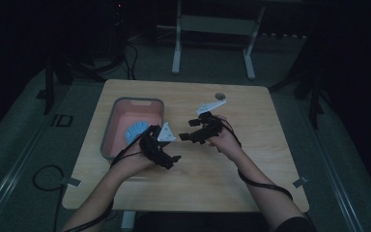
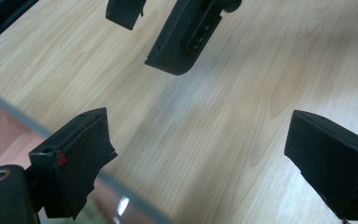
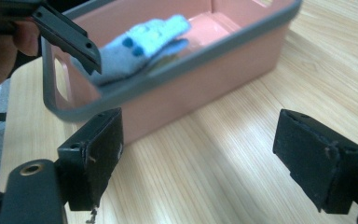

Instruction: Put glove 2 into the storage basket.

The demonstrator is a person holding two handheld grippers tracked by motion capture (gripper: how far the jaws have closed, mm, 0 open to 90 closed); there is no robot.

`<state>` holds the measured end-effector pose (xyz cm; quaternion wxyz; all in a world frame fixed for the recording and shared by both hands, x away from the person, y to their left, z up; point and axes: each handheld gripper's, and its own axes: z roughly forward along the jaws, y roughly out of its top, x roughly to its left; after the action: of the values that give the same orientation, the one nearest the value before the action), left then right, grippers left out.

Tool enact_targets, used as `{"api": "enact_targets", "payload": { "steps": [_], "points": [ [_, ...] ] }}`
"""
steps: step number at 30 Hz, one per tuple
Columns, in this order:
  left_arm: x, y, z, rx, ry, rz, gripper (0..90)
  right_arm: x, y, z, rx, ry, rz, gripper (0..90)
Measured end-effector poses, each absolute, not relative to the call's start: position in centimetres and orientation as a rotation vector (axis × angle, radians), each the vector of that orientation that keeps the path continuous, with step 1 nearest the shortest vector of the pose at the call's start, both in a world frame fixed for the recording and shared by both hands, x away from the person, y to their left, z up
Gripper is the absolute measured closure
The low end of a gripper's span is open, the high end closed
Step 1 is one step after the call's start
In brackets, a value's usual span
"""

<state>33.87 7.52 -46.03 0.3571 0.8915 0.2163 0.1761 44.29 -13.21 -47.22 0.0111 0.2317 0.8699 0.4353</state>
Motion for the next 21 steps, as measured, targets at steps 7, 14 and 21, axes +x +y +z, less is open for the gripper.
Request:
{"api": "enact_targets", "payload": {
  "steps": [7,14,21],
  "points": [
    [33.2,5.4,-46.2,2.304,0.489,0.441,7.4,43.6,-16.0,-48.1,0.770,2.682,1.341,16.6],
    [32.3,3.8,-46.6,2.287,0.437,0.414,7.4,42.6,-18.2,-49.2,0.796,2.663,1.331,16.7],
    [31.8,2.2,-47.7,2.300,0.395,0.362,7.4,41.7,-19.5,-50.5,0.815,2.656,1.357,16.6]
  ]
}}
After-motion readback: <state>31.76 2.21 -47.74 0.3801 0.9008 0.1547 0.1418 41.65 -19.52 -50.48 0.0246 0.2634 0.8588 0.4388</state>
